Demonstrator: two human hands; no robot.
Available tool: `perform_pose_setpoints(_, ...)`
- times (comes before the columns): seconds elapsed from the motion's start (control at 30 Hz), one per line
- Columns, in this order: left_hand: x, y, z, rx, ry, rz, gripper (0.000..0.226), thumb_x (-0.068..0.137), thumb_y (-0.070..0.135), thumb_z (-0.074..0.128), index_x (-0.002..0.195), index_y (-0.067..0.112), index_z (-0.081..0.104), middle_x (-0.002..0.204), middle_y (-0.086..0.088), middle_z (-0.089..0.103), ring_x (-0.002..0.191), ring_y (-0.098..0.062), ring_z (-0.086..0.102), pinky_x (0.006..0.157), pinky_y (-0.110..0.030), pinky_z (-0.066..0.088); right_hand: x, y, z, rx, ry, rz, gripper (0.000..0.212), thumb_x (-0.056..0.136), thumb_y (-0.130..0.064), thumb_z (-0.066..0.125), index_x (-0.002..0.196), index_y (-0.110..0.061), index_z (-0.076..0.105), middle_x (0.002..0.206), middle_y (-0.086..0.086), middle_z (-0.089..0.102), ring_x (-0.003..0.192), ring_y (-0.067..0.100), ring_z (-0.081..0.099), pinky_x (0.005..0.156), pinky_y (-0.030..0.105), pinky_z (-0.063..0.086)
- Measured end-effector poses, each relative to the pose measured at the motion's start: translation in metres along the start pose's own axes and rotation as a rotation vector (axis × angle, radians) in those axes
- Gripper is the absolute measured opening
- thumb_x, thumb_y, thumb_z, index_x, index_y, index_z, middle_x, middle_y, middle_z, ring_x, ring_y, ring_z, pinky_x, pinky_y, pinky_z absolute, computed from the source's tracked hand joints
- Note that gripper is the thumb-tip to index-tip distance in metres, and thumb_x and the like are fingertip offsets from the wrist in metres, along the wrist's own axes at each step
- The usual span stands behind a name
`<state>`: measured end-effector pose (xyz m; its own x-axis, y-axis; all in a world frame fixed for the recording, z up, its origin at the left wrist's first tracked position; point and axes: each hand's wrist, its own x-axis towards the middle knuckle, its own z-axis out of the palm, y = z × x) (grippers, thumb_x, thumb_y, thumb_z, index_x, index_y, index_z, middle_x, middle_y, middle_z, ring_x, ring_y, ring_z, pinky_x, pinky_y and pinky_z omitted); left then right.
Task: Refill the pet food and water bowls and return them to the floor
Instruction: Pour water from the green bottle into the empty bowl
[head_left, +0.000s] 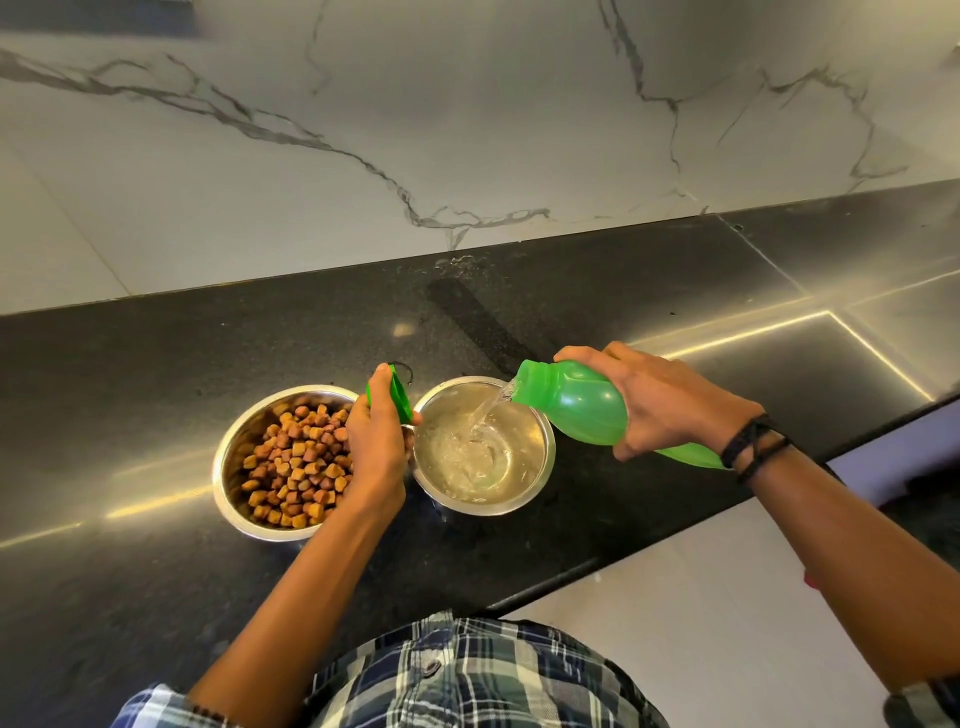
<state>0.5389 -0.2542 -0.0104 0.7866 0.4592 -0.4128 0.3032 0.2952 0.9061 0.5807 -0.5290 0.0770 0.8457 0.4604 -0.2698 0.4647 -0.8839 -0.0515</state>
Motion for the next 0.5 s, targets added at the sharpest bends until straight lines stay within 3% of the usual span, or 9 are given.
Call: perform_pose_setpoints(0.5, -0.0012, -0.0026, -0.0017, -0.015, 0.019, 0.013, 0.040, 0.090, 0.057, 0.047, 0.090, 0.018, 0.055, 0.070, -0.004, 0.057, 0.059, -0.012, 0.050, 0.051, -0.025, 0.041, -0.0011, -0.0009, 0.0017, 0.004, -0.041, 0.013, 0.121, 0.054, -0.036, 0.089, 0.143, -0.053, 0.009, 0.115, -0.003, 0.044, 0.091, 0.016, 0.047, 0.072, 0.033, 0.047)
